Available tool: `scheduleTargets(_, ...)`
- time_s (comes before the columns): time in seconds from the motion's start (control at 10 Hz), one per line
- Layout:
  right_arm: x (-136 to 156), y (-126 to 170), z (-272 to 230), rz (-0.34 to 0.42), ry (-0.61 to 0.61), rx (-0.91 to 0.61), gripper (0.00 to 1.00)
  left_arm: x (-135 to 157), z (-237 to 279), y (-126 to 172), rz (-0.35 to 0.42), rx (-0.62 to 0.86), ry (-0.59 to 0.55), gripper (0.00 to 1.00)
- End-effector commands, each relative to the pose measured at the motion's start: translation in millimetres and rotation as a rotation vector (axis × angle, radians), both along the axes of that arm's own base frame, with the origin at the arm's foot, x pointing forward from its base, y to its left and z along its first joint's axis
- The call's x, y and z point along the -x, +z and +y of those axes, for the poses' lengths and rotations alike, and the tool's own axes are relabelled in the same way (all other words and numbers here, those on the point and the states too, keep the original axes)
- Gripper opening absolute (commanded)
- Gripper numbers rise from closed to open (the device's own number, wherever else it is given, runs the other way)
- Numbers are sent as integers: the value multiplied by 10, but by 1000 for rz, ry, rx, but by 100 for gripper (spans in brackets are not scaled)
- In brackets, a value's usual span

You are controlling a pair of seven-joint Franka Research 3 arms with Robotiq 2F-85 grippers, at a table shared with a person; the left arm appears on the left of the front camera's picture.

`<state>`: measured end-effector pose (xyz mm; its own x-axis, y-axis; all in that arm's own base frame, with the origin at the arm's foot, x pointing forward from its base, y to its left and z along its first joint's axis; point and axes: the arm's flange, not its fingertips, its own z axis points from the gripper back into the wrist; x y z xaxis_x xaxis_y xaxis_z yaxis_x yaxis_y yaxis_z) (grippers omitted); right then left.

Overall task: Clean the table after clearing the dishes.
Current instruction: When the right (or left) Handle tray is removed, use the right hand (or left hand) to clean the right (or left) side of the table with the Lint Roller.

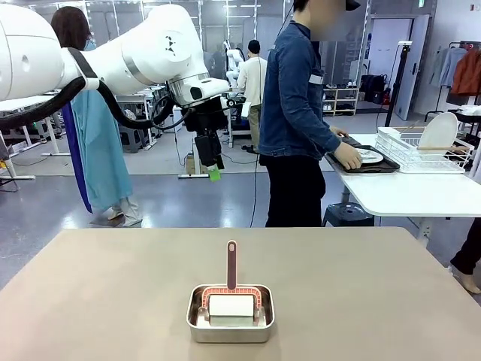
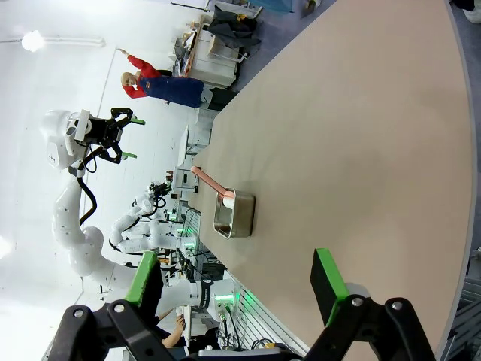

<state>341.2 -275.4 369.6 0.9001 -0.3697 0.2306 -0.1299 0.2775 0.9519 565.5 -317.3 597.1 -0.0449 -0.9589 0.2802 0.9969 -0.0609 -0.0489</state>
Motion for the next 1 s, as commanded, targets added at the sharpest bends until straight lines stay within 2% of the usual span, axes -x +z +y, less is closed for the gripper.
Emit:
scheduleTargets(0.0,3,23,5,-22,-1,1,100,22,16,49,-4,-13,11,100)
scheduleTargets(0.2,3,23,5,-22,-1,1,100,-2,5,2,0,0,1,100)
scheduleTargets(0.3,3,23,5,-22,-1,1,100,-98,10,-125,78,-11,-14,100)
scheduleTargets(0.4,3,23,5,-22,-1,1,100,-171,-64,-304,192,-65,37,100)
scheduleTargets(0.5,3,23,5,-22,-1,1,100,-192,-92,-467,231,-33,3,100)
scheduleTargets(0.7,3,23,5,-22,-1,1,100,-188,-168,-779,281,-50,19,100)
scheduleTargets(0.9,3,23,5,-22,-1,1,100,-204,-259,-1012,284,-71,53,100)
